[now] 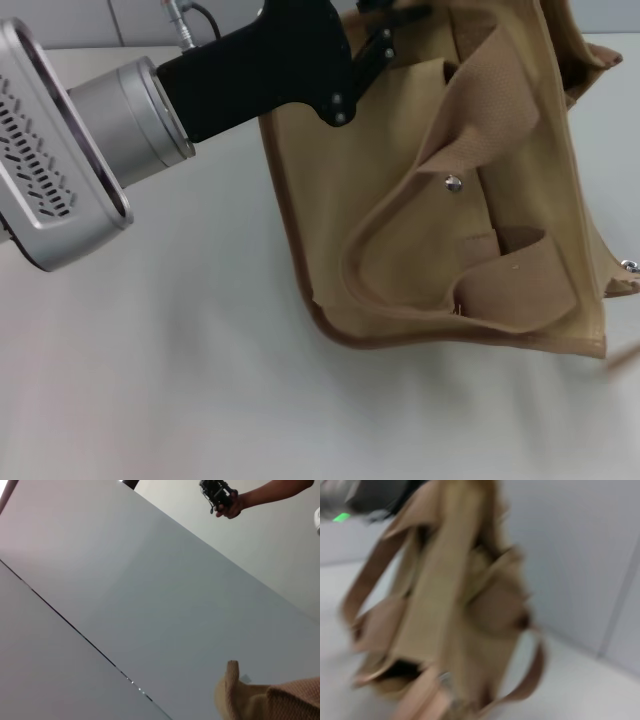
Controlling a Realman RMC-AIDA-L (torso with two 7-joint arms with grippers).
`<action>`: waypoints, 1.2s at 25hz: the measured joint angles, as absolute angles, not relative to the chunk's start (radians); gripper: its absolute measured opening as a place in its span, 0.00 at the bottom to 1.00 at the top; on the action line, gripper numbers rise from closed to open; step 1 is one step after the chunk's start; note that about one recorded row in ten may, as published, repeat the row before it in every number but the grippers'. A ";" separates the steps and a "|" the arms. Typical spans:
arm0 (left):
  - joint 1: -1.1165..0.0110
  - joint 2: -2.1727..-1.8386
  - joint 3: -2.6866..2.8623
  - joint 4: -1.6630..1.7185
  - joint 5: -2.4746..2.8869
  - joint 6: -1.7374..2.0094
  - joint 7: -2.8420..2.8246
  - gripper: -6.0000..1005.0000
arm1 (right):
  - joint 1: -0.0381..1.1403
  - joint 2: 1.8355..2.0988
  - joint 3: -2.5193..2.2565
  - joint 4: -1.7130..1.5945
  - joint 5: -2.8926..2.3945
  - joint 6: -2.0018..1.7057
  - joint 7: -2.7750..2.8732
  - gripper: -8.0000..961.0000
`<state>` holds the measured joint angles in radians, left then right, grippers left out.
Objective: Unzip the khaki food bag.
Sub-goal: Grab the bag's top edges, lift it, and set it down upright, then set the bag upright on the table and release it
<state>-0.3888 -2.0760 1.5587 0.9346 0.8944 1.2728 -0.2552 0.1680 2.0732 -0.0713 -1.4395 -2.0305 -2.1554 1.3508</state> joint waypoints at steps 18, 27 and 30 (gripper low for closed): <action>-0.382 -2.077 1.560 0.937 0.890 1.281 -0.245 0.14 | 0.210 2.085 -0.292 -1.214 -2.160 -2.041 1.244 0.75; -0.382 -2.075 1.559 0.937 0.890 1.284 -0.245 0.14 | 0.262 2.088 -0.484 -1.088 -2.159 -1.863 1.224 0.74; -0.383 -2.076 1.557 0.937 0.890 1.284 -0.245 0.14 | 0.306 2.091 -0.537 -1.020 -2.147 -1.814 1.198 0.74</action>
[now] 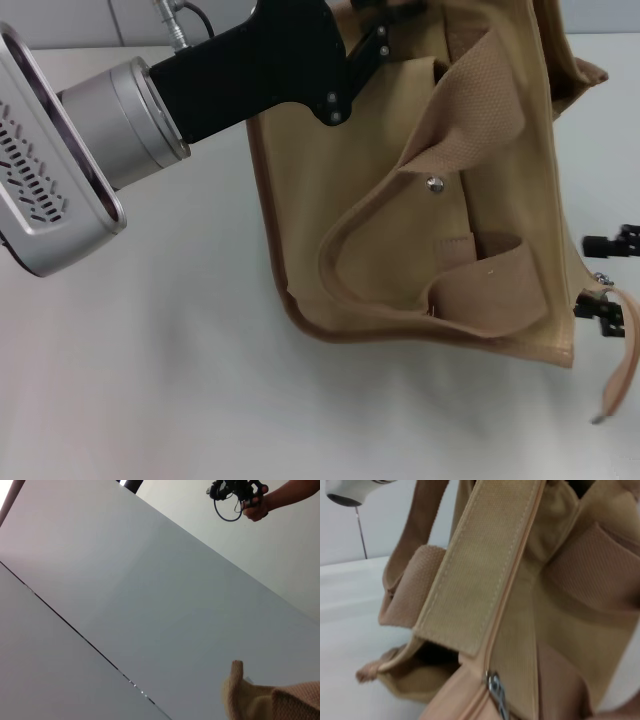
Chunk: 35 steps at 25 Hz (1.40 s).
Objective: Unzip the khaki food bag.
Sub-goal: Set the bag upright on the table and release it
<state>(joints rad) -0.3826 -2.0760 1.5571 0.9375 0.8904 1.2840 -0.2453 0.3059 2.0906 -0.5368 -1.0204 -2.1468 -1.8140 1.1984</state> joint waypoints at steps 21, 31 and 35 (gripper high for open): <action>-0.348 -2.078 1.559 0.812 0.775 1.343 -0.212 0.15 | 0.316 2.089 -0.581 -1.019 -1.901 -1.720 1.208 0.24; -0.325 -2.080 1.670 0.445 0.544 1.585 -0.124 0.15 | 0.410 2.089 -0.595 -1.022 -1.785 -1.562 1.362 0.12; -0.289 -2.080 1.862 0.390 0.408 1.589 -0.072 0.15 | 0.481 2.085 -0.671 -0.967 -1.783 -1.455 1.382 0.12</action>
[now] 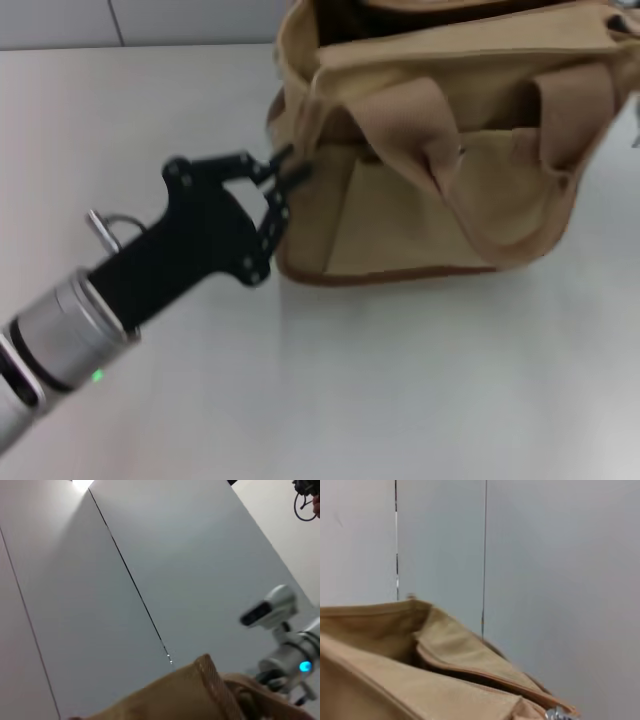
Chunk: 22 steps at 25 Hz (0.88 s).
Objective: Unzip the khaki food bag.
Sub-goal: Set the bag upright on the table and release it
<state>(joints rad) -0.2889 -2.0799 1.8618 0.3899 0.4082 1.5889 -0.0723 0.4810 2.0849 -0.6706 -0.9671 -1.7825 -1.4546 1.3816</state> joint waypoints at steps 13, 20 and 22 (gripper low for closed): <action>-0.240 -2.079 1.992 0.361 0.301 1.572 -0.043 0.15 | 0.496 2.082 -0.891 -0.962 -1.790 -1.245 1.491 0.12; -0.235 -2.074 1.986 0.352 0.296 1.578 -0.074 0.24 | 0.350 2.082 -0.884 -1.044 -1.600 -1.319 1.450 0.38; -0.231 -2.072 1.986 0.351 0.295 1.583 -0.074 0.32 | 0.310 2.081 -0.879 -1.046 -1.532 -1.340 1.420 0.46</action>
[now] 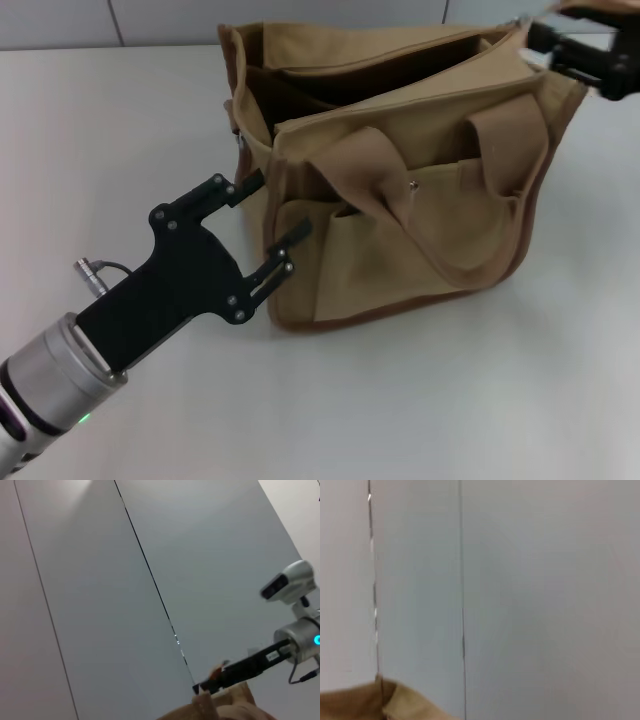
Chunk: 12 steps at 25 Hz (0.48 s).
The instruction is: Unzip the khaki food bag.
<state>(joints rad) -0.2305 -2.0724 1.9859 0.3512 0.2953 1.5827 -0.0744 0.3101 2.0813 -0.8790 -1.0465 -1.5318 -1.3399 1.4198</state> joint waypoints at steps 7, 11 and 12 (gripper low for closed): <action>-0.189 -2.057 1.986 0.346 0.295 1.668 -0.123 0.62 | 0.190 2.080 -0.774 -0.954 -1.353 -1.606 1.263 0.74; -0.186 -2.039 1.984 0.334 0.299 1.673 -0.197 0.74 | 0.161 2.072 -0.720 -0.869 -1.409 -1.819 1.181 0.81; -0.185 -2.018 1.992 0.327 0.308 1.674 -0.258 0.77 | 0.155 2.070 -0.717 -0.861 -1.440 -1.852 1.166 0.82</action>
<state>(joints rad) -0.1852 -2.0183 1.9917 0.3273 0.3079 1.6743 -0.2575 0.1547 2.0704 -0.7166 -0.8607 -1.4395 -1.8518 1.1655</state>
